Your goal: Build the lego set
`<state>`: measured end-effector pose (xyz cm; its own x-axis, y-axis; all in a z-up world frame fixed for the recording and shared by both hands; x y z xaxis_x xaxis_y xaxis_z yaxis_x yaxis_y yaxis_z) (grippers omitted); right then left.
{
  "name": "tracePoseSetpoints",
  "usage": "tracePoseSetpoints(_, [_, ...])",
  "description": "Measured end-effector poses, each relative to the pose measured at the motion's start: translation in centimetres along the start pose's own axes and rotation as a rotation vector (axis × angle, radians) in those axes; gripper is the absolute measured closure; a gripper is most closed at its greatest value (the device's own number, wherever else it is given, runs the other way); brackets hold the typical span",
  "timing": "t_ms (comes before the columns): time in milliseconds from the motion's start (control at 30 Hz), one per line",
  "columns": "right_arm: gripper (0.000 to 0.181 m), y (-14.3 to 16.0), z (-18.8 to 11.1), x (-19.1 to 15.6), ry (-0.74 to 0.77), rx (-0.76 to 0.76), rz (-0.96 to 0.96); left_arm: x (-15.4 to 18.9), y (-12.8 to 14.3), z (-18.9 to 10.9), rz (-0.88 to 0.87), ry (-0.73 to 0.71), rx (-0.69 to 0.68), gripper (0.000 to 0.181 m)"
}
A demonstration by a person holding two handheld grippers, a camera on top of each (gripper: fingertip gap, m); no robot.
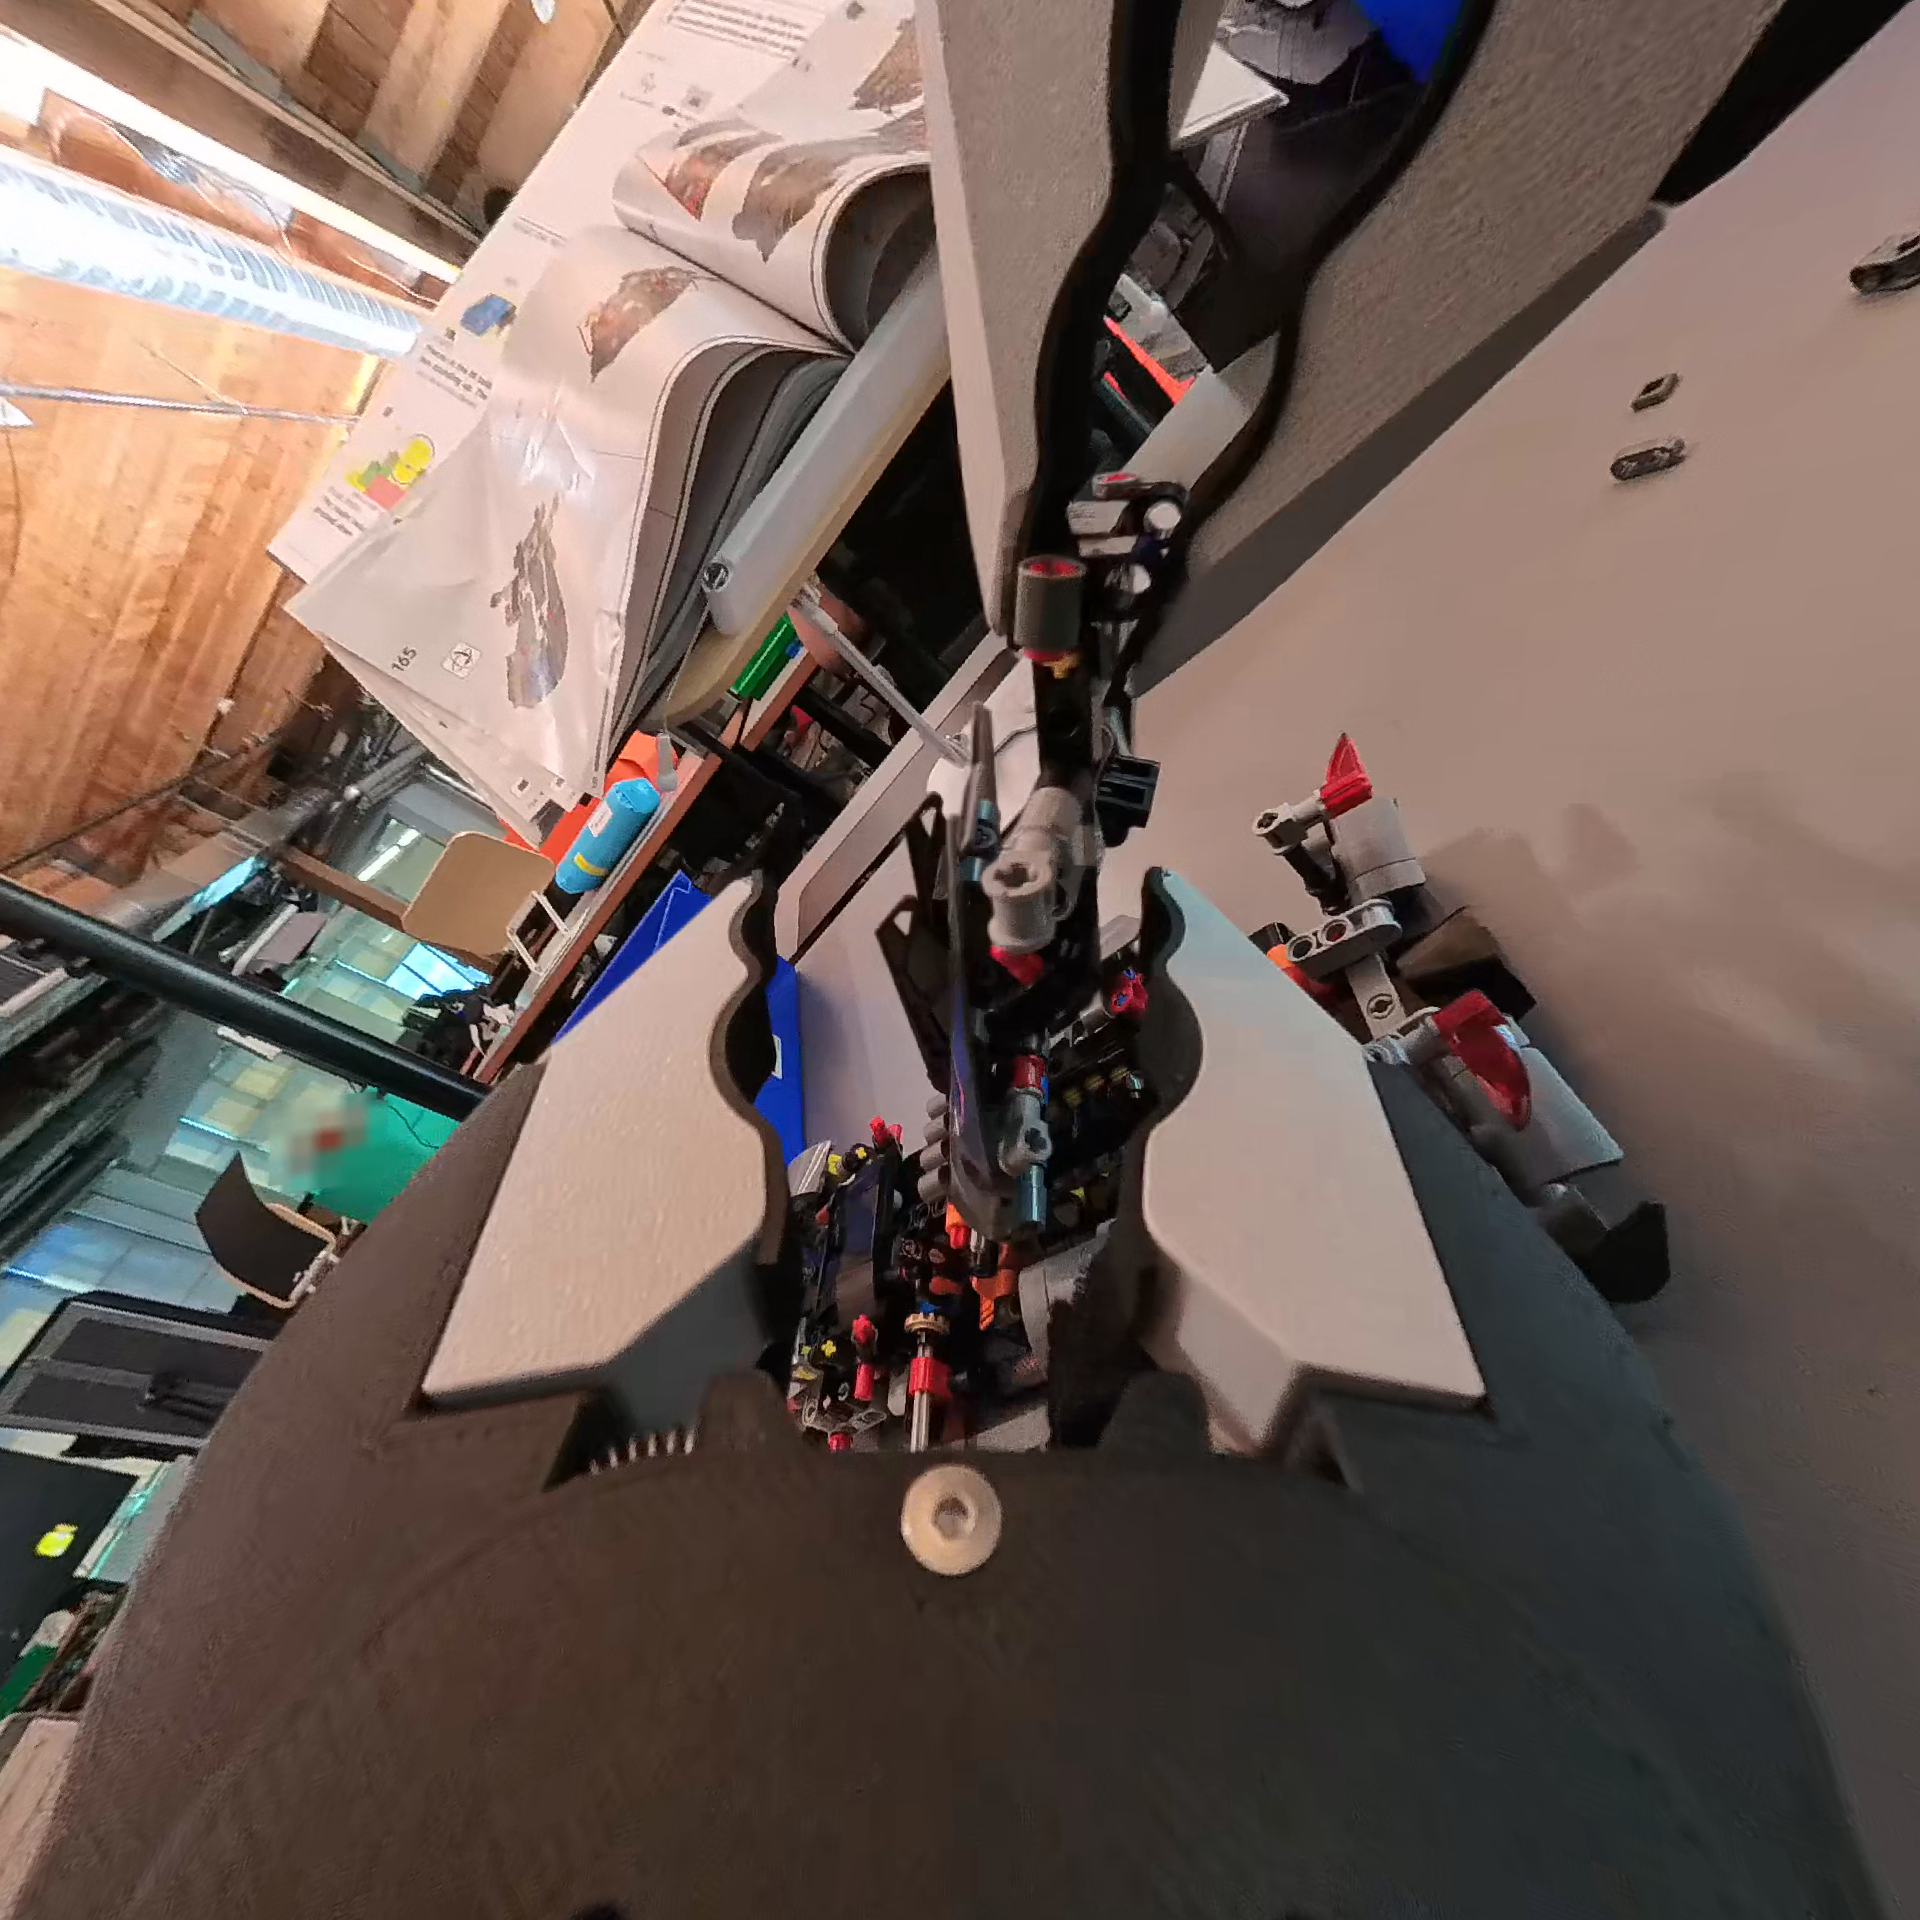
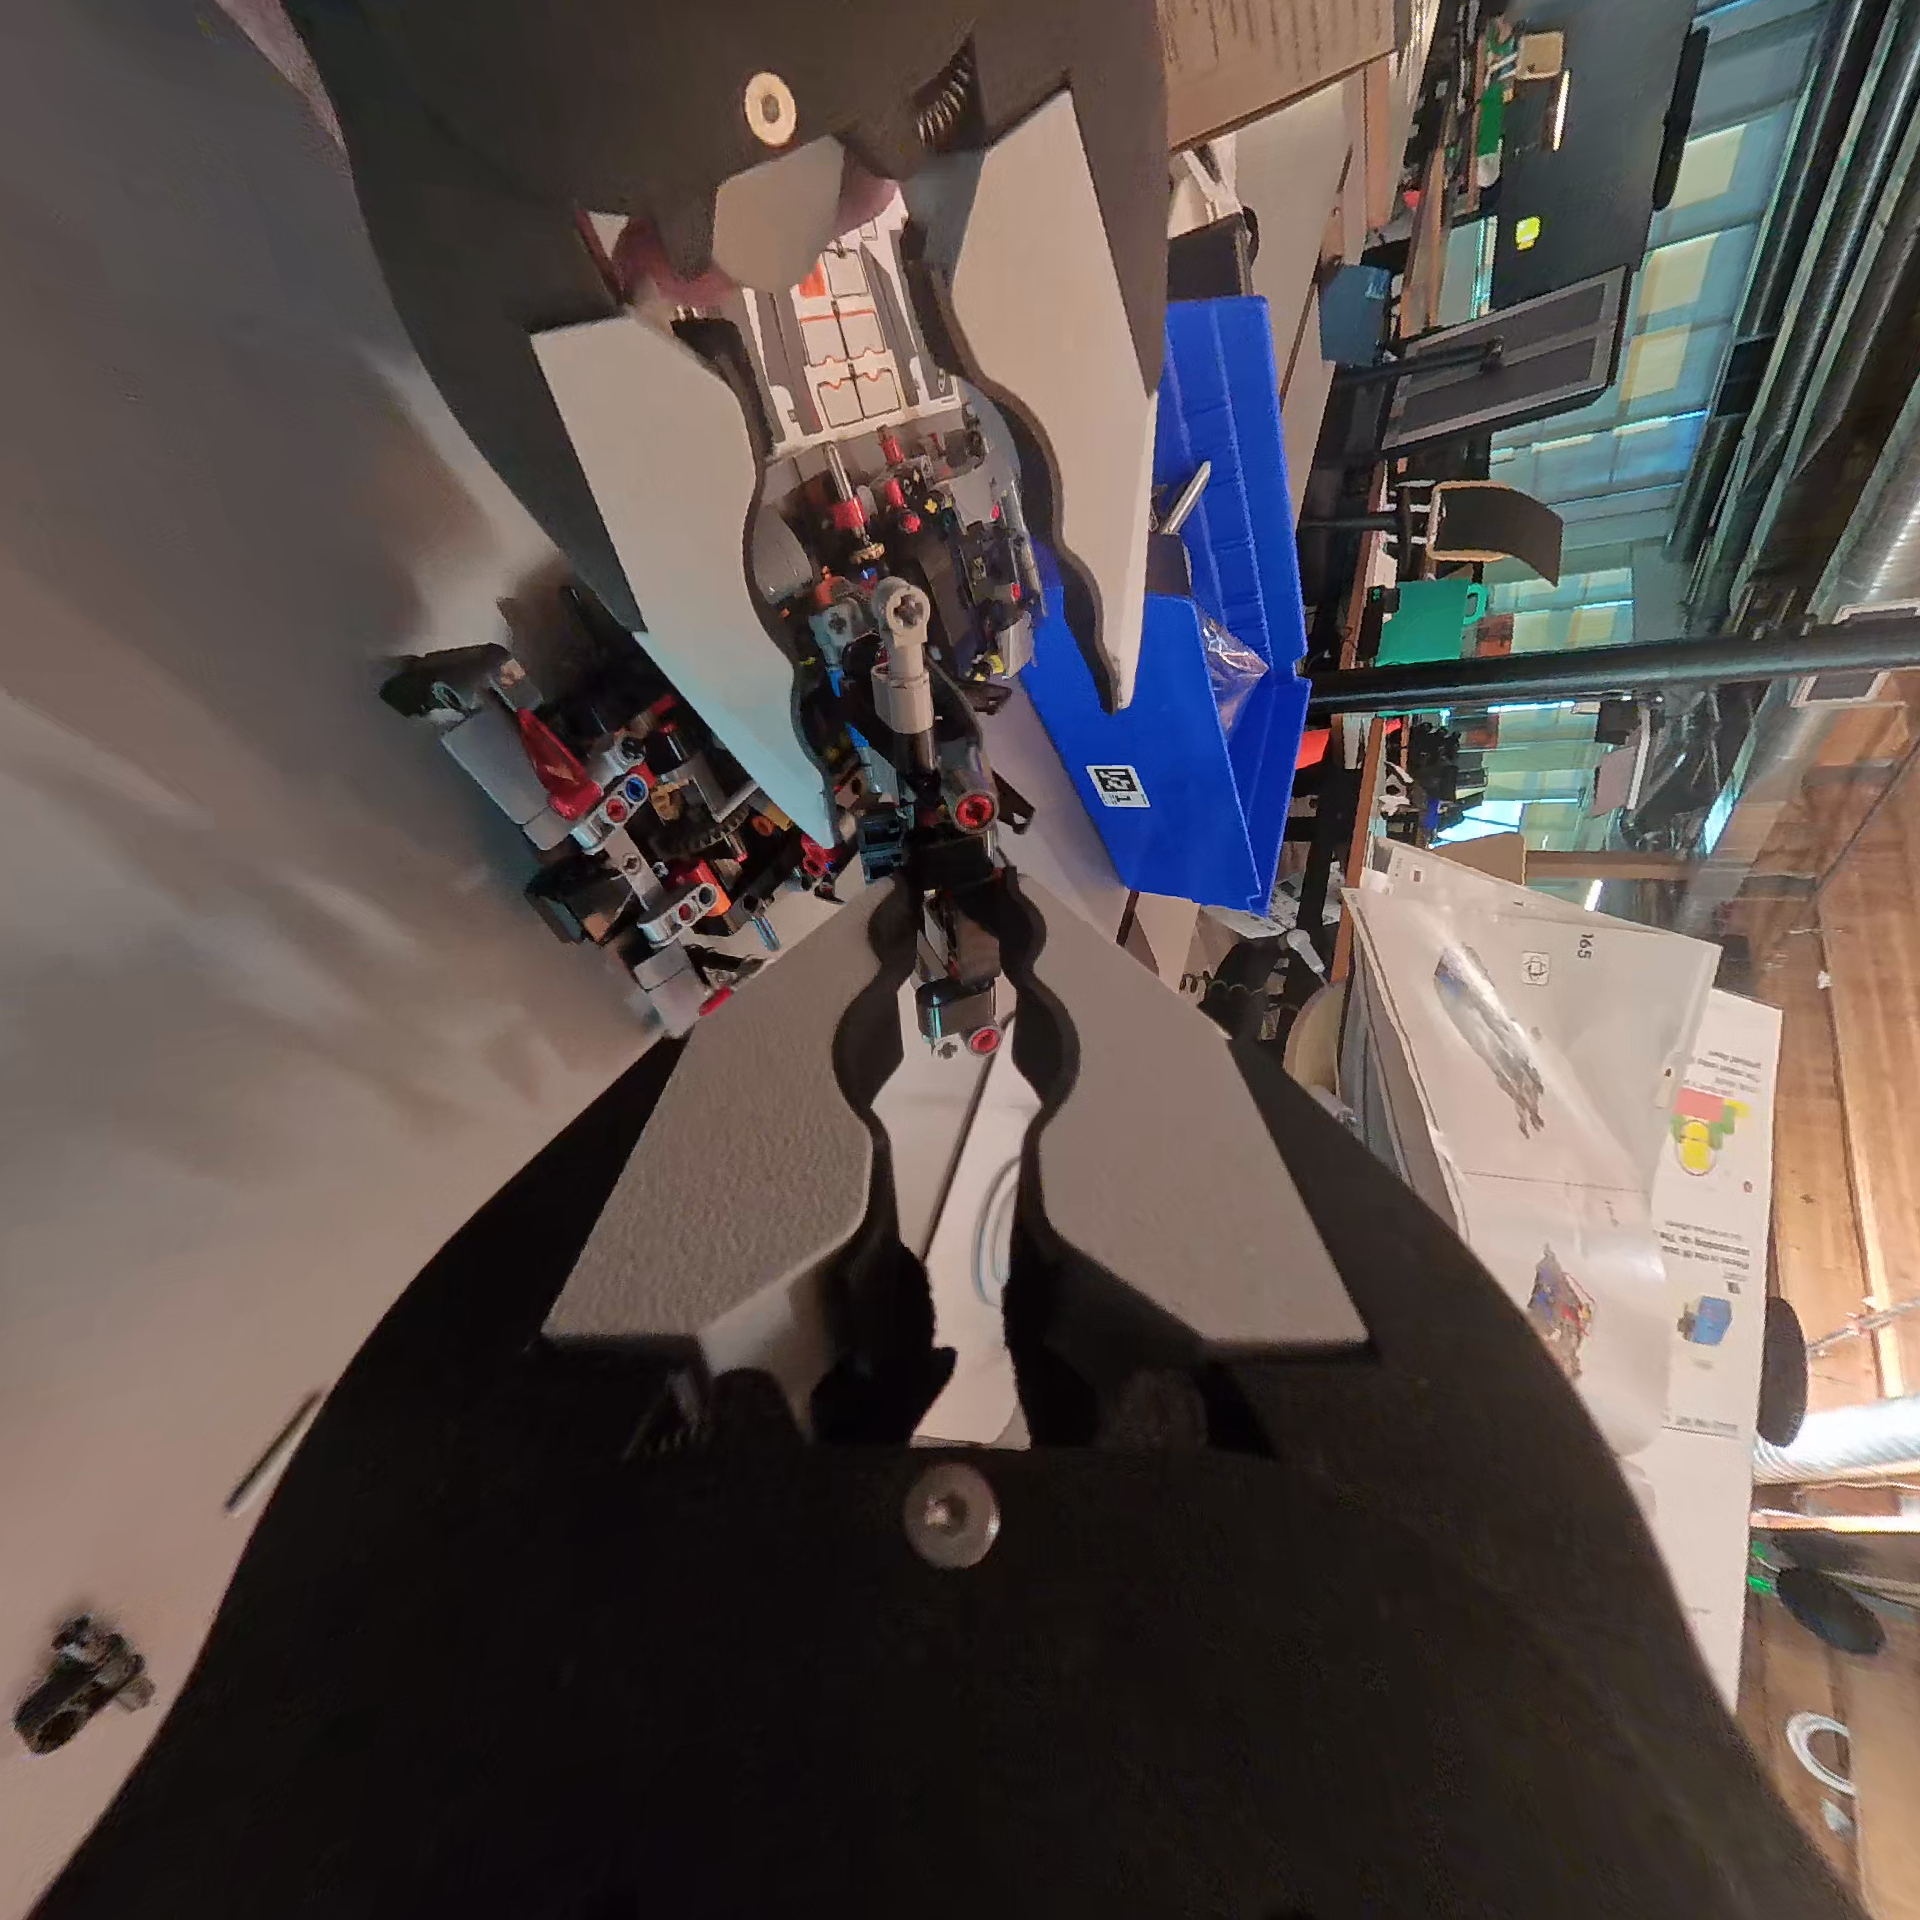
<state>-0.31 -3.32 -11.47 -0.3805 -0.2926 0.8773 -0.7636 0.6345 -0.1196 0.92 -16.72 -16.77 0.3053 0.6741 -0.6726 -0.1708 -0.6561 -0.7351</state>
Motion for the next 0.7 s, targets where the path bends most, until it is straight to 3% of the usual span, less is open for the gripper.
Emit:
tracePoseSetpoints(167, [0.169, -0.5, 0.7, 0.0, 0.018, 0.006, -0.035, -0.4, 0.2, 0.3, -0.03, 0.002, -0.026, 0.117])
tracePoseSetpoints(333, [0.169, -0.8, 1.0, -0.2, 0.051, 0.009, -0.056, -0.5, 0.1, 0.2, -0.035, 0.017, -0.007, 0.139])
tracePoseSetpoints(500, [0.168, -0.5, 1.2, -0.1, 0.037, 0.001, -0.07, -0.8, 0.2, 0.7, -0.066, 0.026, -0.036, 0.128])
tracePoseSetpoints(700, [0.169, 0.1, 1.3, 0.3, 0.049, 0.0, -0.074, -0.6, 0.3, 0.9, -0.068, 0.044, -0.046, 0.132])
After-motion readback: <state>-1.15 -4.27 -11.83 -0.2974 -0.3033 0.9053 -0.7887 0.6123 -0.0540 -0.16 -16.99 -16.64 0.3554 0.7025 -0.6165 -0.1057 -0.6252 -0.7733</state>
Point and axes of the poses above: each gripper's, where its closed fingertips meet, z out along the fingers, y out of its underside, x = y × z across the jaws, the point moved 10 cm from there along -z, back along the fingers, and after that the axes turned 6 degrees about -z, right-handed, at the moved point
